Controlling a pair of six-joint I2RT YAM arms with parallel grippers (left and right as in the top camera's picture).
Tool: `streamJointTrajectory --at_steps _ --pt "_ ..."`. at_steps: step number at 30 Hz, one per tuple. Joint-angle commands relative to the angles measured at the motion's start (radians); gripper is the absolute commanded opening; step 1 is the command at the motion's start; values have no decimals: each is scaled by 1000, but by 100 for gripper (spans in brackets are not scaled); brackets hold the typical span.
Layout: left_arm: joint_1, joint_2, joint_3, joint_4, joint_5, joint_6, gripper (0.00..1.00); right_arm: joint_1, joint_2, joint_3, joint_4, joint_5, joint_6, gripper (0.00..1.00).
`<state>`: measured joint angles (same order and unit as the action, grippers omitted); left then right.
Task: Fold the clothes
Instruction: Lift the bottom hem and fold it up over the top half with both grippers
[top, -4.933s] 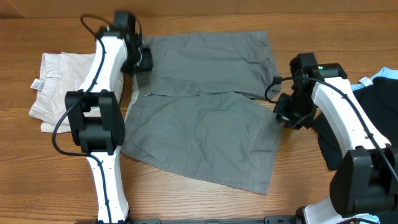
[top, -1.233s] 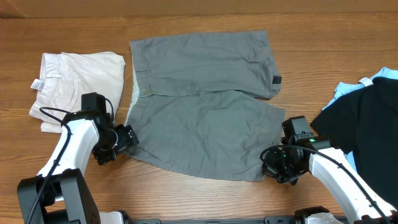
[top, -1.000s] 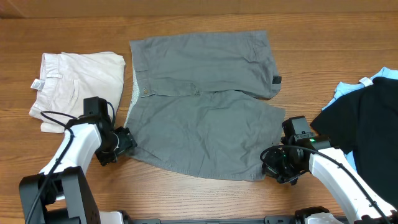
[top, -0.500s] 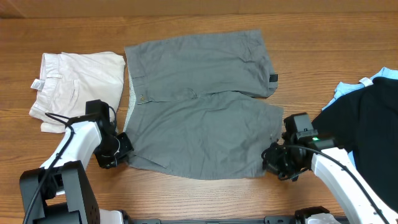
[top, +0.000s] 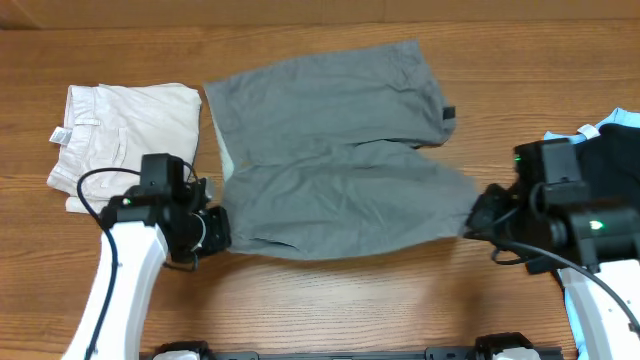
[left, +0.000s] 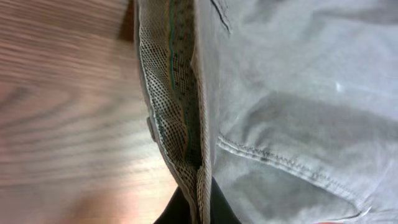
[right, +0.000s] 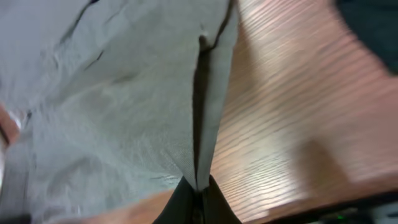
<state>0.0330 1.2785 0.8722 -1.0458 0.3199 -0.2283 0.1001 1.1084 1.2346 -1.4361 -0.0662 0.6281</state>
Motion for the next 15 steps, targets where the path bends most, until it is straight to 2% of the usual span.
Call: streamJointTrajectory --at_steps 1,9,15 --pt "-38 -104 23 -42 21 13 4 -68 -8 59 -45 114 -1 4" --pt "-40 -358 28 -208 47 11 4 -153 -9 76 -132 145 -31 4" --pt "-40 -446 30 -171 56 -61 4 -153 12 76 23 111 -42 4"
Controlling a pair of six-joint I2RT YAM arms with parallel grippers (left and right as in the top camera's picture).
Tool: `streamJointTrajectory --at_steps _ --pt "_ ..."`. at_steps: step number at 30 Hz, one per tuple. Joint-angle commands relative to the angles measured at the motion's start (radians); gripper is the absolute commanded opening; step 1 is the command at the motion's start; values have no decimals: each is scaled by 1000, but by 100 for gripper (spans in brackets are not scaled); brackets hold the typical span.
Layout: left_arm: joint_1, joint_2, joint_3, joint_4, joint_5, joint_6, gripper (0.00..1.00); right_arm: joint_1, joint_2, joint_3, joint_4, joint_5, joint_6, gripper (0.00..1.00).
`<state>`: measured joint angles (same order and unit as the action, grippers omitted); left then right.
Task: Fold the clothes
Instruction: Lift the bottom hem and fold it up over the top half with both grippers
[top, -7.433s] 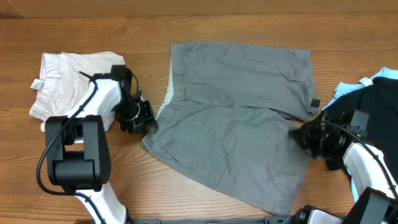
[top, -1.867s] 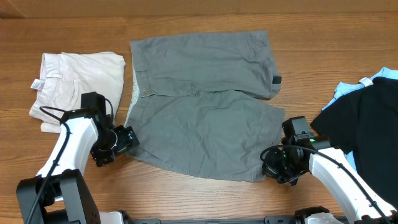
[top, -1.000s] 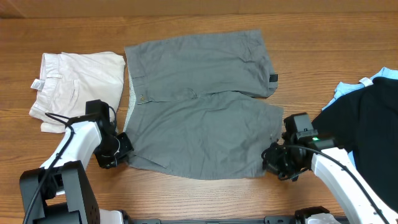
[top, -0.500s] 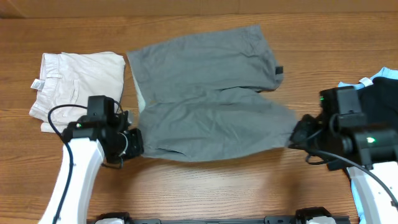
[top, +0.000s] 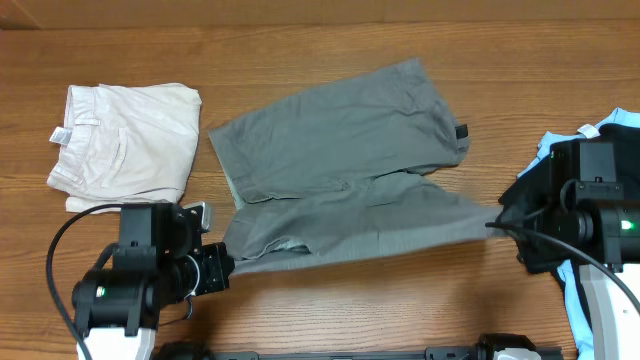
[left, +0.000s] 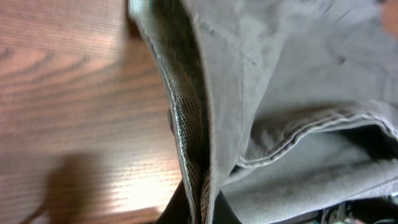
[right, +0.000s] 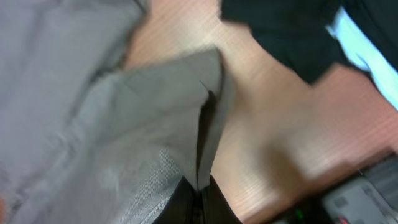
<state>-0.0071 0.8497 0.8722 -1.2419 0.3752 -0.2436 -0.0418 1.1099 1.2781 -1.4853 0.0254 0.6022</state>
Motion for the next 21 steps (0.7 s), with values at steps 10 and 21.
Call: streamJointTrajectory --at_steps 10,21 --pt "0 103 30 259 -130 -207 4 -11 250 32 562 -156 -38 4" --pt "1 348 33 576 -351 -187 4 -10 539 32 1112 -237 -38 4"
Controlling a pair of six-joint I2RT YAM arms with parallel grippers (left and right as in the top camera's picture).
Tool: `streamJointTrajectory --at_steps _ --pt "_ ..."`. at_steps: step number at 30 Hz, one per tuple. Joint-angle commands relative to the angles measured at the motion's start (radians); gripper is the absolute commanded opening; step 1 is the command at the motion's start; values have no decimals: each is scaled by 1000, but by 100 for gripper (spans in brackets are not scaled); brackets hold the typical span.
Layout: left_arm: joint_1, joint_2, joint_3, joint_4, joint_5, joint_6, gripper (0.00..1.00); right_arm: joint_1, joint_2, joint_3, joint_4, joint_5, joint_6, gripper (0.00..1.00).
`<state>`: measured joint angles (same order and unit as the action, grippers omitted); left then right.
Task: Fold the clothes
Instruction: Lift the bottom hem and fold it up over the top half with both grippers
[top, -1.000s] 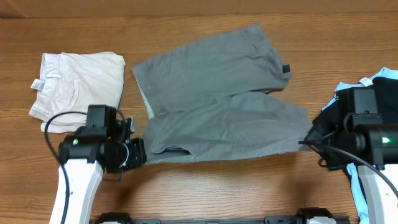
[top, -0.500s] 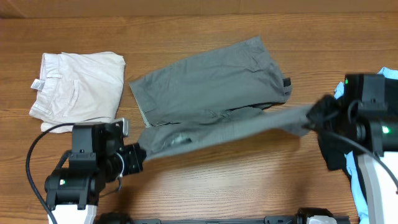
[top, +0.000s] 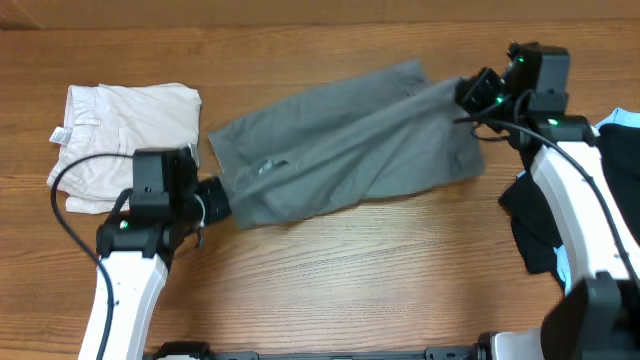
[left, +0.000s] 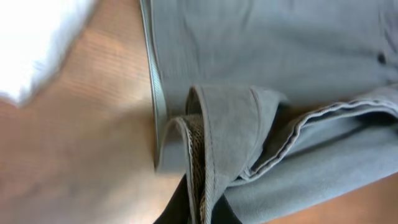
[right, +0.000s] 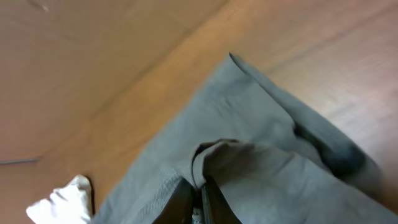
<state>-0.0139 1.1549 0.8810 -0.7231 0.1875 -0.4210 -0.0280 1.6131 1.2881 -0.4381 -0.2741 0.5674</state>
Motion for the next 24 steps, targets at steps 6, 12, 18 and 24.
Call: streamJointTrajectory --at_steps 6,12,18,24 --pt "8 140 25 214 -199 -10 4 -18 130 23 198 63 1 4" --pt "8 223 25 305 -240 -14 5 11 189 22 304 90 1 4" --pt "8 295 25 430 -239 -24 16 26 231 22 378 101 8 4" --pt "9 362 25 495 -247 -48 21 28 275 22 381 100 8 4"
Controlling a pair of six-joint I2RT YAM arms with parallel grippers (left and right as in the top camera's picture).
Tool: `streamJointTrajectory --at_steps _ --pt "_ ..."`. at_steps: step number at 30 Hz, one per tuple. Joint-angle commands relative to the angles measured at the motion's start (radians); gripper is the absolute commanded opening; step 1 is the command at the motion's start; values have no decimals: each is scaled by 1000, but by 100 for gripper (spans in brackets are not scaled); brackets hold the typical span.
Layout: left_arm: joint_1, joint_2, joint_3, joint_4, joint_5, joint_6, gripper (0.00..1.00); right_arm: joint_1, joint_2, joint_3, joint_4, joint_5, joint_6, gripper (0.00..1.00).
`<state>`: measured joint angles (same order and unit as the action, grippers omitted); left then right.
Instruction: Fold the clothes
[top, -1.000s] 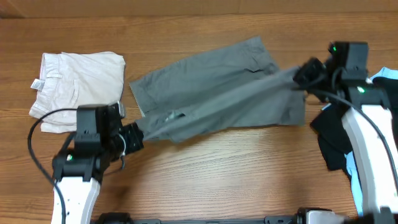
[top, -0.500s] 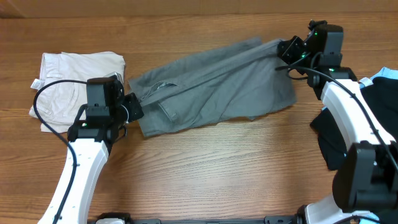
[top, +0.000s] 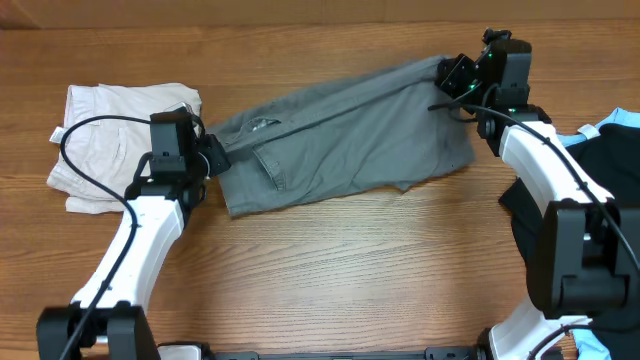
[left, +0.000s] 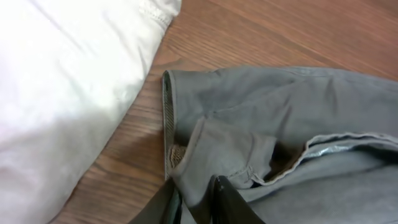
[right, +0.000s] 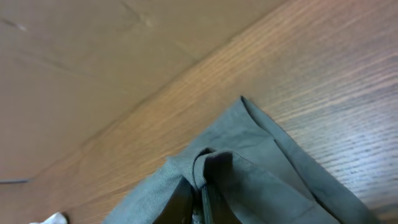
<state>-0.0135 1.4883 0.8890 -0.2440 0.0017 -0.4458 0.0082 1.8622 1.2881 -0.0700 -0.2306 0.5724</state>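
The grey shorts lie folded lengthwise in a slanted band across the middle of the table. My left gripper is at their left end, shut on a waistband fold, with cloth between its fingers. At the far right corner my right gripper is shut on the bunched leg hem, which is pinched at its fingertips.
A folded white garment lies at the left, close to my left gripper, and shows in the left wrist view too. Dark and light-blue clothes are piled at the right edge. Bare wooden table spreads in front.
Both grippers have moved a little further back, still shut on the shorts. The upper layer now lies flatter over the lower one, and a pocket flap shows on top.
The shorts lay spread flat with both grippers shut on their near corners. Then the near edge was raised and stretched between the grippers. Then that edge was over the far half, and now the shorts lie folded in half lengthwise.
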Motion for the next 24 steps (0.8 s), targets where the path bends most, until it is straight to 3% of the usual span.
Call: streamJointTrajectory --at_steps 1,12,13,15,16,19,24 --pt "9 35 17 27 -62 -24 21 -8 32 22 14 57 4 4" --pt "55 48 43 119 -34 -41 21 -8 79 22 45 53 3 5" --pt "54 48 47 125 -34 -41 22 -8 79 22 49 53 4 11" --pt "54 48 47 159 -31 -41 32 -8 79 22 52 53 3 56" --pt "54 48 48 174 -30 -41 37 -8 79 22 53 53 2 66" --pt "58 48 77 154 -26 -20 61 -18 74 23 33 53 -32 74" --pt "76 47 177 -32 154 76 65 -84 10 23 -111 3 -107 74"
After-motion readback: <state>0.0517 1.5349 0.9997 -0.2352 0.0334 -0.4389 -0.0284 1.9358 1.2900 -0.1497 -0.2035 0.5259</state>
